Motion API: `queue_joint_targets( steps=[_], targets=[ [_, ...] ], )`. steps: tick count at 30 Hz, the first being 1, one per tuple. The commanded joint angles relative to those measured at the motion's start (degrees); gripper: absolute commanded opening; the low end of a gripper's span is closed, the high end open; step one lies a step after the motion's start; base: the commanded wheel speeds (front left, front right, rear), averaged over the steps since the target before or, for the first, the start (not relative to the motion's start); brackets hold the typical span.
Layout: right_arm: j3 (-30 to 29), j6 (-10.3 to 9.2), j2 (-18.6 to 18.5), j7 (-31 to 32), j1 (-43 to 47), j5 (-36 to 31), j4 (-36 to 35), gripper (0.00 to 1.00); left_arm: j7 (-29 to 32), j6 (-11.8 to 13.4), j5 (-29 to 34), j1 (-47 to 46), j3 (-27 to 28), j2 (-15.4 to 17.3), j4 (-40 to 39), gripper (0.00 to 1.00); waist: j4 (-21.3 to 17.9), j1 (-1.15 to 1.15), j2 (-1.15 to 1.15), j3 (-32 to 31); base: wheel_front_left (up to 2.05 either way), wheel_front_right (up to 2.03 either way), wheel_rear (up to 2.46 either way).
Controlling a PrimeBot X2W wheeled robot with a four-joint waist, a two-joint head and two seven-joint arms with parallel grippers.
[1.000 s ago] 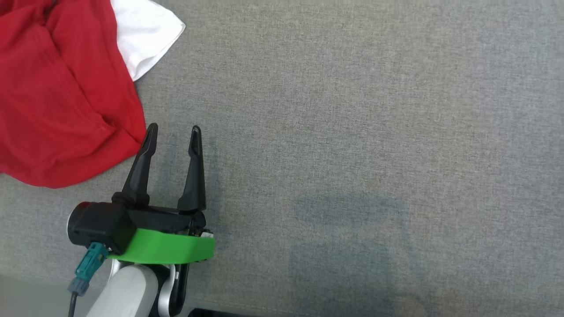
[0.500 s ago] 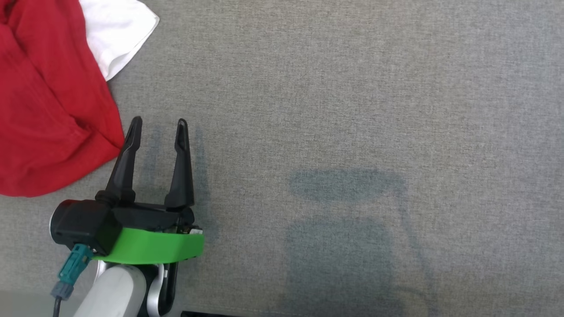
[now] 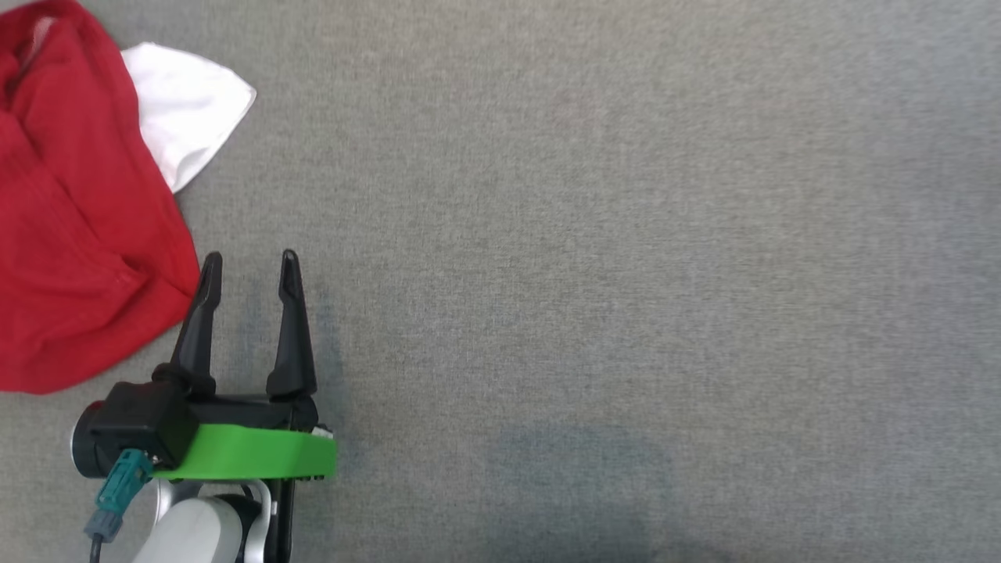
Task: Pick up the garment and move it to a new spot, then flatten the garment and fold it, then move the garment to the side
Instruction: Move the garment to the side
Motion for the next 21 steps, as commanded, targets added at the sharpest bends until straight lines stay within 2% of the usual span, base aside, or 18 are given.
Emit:
queue_joint_targets(
  steps=[1,6,12,14,16,21],
  targets=[
    [1.3,-0.11,2.3,-3.2,1.4,0.6,-1.7,1.00,0.0,-0.3,-0.6,1.4,0.2,0.4,1.1,1.00,-3.6,0.00,0.00,-8.0,0.00,0.00,0.00],
    [3.6,-0.11,9.2,-9.0,10.0,1.6,-9.1,1.00,-0.5,0.0,-2.0,4.4,1.2,0.4,4.1,1.00,-4.6,0.00,0.00,-14.3,0.00,0.00,0.00],
    [1.5,-0.11,19.6,-14.6,24.3,-3.1,-18.4,1.00,-1.2,-1.3,-2.3,7.3,1.9,1.0,7.0,1.00,-4.9,0.00,0.00,-18.2,0.00,0.00,0.00],
    [1.3,-0.11,23.2,-17.1,28.4,-4.5,-19.6,1.00,-1.2,-1.7,-2.2,8.2,2.4,1.2,8.0,1.00,-5.0,0.00,0.00,-19.3,0.00,0.00,0.00],
    [1.6,-0.11,23.9,-18.5,30.3,-5.6,-20.1,1.00,-1.3,-2.0,-2.3,8.6,2.6,1.1,8.3,1.00,-5.0,0.00,0.00,-19.8,0.00,0.00,0.00],
    [1.4,-0.11,29.8,-25.2,37.5,-10.0,-17.7,1.00,-1.6,-3.6,-1.6,11.0,3.3,1.0,10.8,1.00,-5.3,0.00,0.00,-23.4,0.00,0.00,0.00]
  ],
)
